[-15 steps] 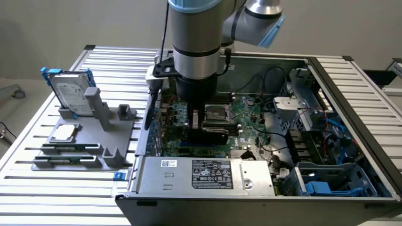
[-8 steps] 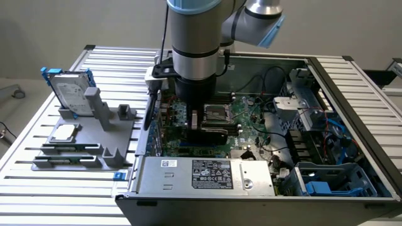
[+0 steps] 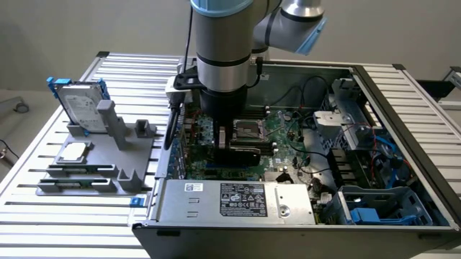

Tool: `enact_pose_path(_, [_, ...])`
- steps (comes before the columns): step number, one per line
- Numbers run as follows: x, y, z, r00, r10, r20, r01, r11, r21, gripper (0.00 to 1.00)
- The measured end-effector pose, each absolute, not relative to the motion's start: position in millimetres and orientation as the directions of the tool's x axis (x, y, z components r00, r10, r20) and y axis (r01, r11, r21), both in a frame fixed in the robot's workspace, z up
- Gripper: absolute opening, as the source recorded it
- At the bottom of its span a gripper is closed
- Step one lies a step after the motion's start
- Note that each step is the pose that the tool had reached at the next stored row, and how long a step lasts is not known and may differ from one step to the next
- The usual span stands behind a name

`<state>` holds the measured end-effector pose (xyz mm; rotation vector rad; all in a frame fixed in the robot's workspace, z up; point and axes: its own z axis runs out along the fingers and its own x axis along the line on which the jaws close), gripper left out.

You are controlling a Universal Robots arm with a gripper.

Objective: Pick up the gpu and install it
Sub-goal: 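Insert the gpu into the slot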

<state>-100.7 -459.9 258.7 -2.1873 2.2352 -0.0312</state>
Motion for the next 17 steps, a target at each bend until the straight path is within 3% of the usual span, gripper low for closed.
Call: enact_pose_path(17, [-100.7, -458.3, 258.6, -0.022, -1.000, 0.004, -0.999, 0.022, -0.024, 0.26])
